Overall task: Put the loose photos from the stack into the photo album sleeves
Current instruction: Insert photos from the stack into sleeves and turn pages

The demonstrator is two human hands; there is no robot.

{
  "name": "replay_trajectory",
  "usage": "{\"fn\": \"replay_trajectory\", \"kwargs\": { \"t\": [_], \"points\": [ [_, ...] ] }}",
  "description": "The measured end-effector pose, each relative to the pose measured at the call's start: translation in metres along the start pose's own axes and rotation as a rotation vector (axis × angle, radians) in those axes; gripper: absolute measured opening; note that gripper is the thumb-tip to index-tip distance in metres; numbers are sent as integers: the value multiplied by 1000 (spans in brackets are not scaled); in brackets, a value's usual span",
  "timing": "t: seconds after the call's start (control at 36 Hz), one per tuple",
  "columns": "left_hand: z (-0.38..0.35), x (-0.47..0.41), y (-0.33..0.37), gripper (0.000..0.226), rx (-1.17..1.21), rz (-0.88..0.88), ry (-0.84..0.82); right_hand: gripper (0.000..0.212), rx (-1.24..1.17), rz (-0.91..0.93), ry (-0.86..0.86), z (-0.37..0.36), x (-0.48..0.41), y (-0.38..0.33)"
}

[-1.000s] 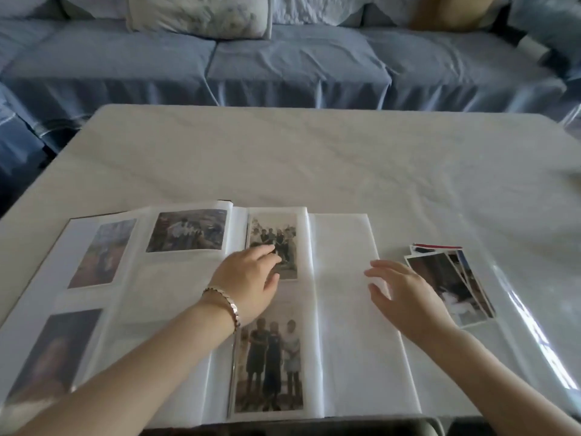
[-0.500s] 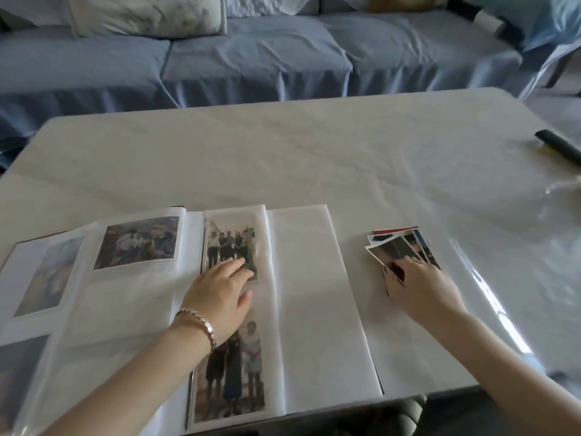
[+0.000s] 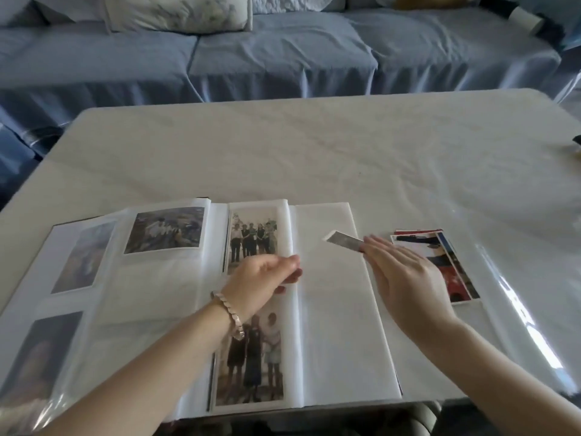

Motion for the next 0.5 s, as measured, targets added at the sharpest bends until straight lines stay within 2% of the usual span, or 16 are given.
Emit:
{"fn": "replay_trajectory", "kwargs": {
  "t": [0.06, 0.11, 0.19, 0.22, 0.28, 0.33, 0.44, 0.5],
  "points": [
    [-9, 3, -4, 45, 264, 117, -88, 15, -72, 72, -58, -14, -3, -24],
    [-5, 6, -6, 45, 339, 148, -65, 24, -123, 147, -149, -30, -4, -48],
    [21, 12, -15, 12, 367, 157, 129, 23, -180, 242, -279, -53, -6, -78],
    [31, 14, -20, 10, 350, 166, 195, 20, -201, 237, -324, -60, -7, -84],
    [52, 17, -29, 12, 259, 168, 287, 22, -264, 163, -377, -70, -11, -91],
    [71, 20, -33, 11, 131, 137, 312, 26, -348, 43, -382, -75, -19, -92],
    [97, 28, -34, 15, -84, 65, 224, 45, -454, -133, -420, -90, -38, -89],
    [106, 33, -33, 20, -175, 43, 177, 44, -492, -234, -477, -102, -45, -86]
  ]
}}
Point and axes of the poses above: each hand's wrist, its own x-axis away from the middle knuckle, its own z-axis out of the back of the hand, y = z × x, the point moved 9 cm from there along -x, towards the middle knuckle, and after that the axes turned 6 degrees about -x, right-handed, at the moved point
